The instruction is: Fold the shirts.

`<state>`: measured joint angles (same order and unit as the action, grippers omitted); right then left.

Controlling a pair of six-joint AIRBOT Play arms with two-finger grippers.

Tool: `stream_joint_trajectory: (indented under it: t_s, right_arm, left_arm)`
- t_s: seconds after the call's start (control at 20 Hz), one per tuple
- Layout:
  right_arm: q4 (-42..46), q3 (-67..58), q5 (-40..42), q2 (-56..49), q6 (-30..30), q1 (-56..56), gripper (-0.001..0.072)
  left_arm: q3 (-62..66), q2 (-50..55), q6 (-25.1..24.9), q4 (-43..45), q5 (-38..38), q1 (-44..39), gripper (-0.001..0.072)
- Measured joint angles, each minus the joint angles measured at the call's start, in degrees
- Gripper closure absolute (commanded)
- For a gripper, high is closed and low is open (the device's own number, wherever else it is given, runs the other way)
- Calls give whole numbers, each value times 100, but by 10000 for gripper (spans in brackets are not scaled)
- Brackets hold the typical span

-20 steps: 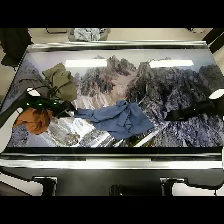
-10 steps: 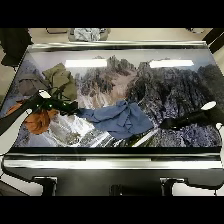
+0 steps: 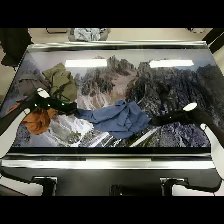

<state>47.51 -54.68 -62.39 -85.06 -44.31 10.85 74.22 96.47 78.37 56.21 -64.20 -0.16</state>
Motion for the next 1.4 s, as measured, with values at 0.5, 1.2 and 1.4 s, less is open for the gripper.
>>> stream_joint_trajectory:
  t_s: [0.5, 1.2, 1.4]
  right_arm:
    - [588, -3001, 520, 3016, -437, 922, 666]
    - [1316, -3650, 520, 4487, -1104, 1134, 666]
    - [1561, -3449, -1182, 3738, -1213, 1078, 665]
  left_arm:
    - [2404, -3027, 210, -166, 420, 1049, 682]
    - [2844, -4666, 658, -219, 1473, 1252, 681]
    - [2367, -4179, 577, -170, 769, 1220, 681]
